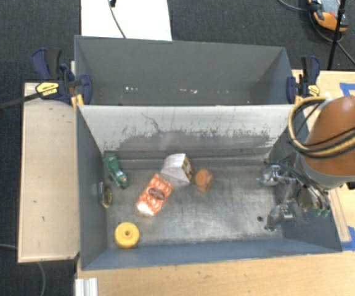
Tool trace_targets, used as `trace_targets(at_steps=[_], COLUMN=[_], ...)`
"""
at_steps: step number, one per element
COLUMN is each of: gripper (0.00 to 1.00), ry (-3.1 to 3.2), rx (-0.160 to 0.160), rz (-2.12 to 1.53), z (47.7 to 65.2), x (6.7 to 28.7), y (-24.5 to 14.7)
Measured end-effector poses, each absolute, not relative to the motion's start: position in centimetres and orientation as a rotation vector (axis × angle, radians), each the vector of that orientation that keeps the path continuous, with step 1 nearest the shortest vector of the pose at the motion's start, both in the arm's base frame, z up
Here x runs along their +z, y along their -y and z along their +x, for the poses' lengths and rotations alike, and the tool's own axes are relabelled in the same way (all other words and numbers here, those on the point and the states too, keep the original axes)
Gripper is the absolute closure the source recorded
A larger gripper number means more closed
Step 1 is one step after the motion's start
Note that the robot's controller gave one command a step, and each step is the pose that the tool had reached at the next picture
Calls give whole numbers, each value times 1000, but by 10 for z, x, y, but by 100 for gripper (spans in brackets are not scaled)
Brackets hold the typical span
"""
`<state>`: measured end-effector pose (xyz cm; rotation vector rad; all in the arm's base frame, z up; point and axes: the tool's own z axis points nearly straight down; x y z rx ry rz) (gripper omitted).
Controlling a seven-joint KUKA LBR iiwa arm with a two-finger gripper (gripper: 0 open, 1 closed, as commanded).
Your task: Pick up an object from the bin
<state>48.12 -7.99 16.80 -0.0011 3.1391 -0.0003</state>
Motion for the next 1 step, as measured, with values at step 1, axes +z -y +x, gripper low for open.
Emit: trace_targets(at_steps=[1], gripper=[0], ry=[-3138], rx=[0], rz=[-92], z=[495], x=[155], y=[5])
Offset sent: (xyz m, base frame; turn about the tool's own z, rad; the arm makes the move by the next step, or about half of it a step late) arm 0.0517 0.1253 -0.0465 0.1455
